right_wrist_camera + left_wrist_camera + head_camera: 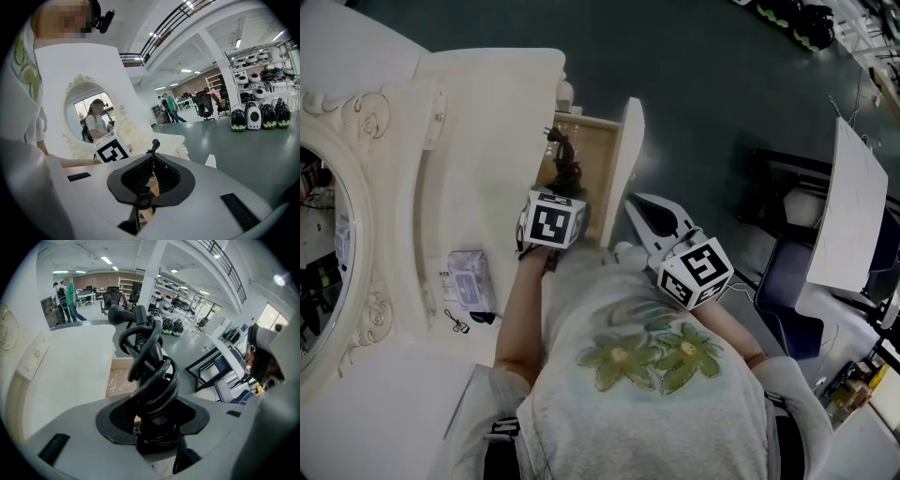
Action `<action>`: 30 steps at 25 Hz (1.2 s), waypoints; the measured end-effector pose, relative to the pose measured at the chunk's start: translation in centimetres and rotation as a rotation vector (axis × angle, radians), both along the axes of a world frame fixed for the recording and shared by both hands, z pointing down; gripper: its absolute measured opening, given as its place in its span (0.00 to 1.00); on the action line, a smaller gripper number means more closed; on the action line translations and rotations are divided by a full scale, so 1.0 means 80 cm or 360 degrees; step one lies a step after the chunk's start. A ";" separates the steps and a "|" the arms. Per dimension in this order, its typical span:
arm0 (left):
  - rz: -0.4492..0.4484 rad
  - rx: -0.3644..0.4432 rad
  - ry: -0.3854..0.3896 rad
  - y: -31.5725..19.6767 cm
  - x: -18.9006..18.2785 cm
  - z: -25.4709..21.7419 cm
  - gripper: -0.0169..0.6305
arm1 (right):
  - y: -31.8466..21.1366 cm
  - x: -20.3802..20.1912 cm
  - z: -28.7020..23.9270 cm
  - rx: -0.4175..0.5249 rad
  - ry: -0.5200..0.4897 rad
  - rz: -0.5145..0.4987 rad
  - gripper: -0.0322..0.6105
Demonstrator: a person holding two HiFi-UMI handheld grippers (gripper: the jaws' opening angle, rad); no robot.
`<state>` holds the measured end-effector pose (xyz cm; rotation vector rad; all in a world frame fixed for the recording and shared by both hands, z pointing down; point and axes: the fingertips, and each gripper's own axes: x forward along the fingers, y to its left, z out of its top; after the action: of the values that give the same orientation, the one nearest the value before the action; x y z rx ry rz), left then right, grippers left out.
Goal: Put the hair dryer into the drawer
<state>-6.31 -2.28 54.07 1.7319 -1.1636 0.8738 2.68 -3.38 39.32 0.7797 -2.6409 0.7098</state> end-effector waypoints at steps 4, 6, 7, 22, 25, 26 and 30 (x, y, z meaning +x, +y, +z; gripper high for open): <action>0.0004 -0.0022 0.0000 0.001 0.000 0.007 0.35 | 0.002 0.000 0.001 -0.0002 0.0006 -0.0003 0.09; 0.0008 -0.0031 -0.0001 0.001 0.001 0.010 0.35 | 0.003 0.000 0.001 0.0000 0.0008 -0.0004 0.09; 0.0012 -0.0032 0.0000 0.001 0.002 0.012 0.35 | 0.004 0.001 0.000 0.0001 0.0009 -0.0004 0.09; 0.0038 -0.0067 0.0003 0.002 0.010 0.027 0.35 | 0.013 0.008 0.003 -0.0009 0.0032 0.0011 0.09; 0.0045 -0.0029 -0.0029 -0.005 0.006 0.026 0.35 | 0.014 0.010 0.004 -0.0010 0.0034 0.0016 0.09; 0.0050 -0.0017 -0.0039 -0.007 0.005 0.026 0.35 | 0.015 0.010 0.004 -0.0009 0.0035 0.0016 0.09; 0.0051 -0.0037 -0.0032 -0.004 0.006 0.032 0.35 | 0.016 0.010 0.004 -0.0011 0.0035 0.0019 0.09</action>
<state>-5.83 -2.59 56.61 1.7306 -1.1372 0.9227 3.49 -2.06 39.63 0.7970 -2.6151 0.7092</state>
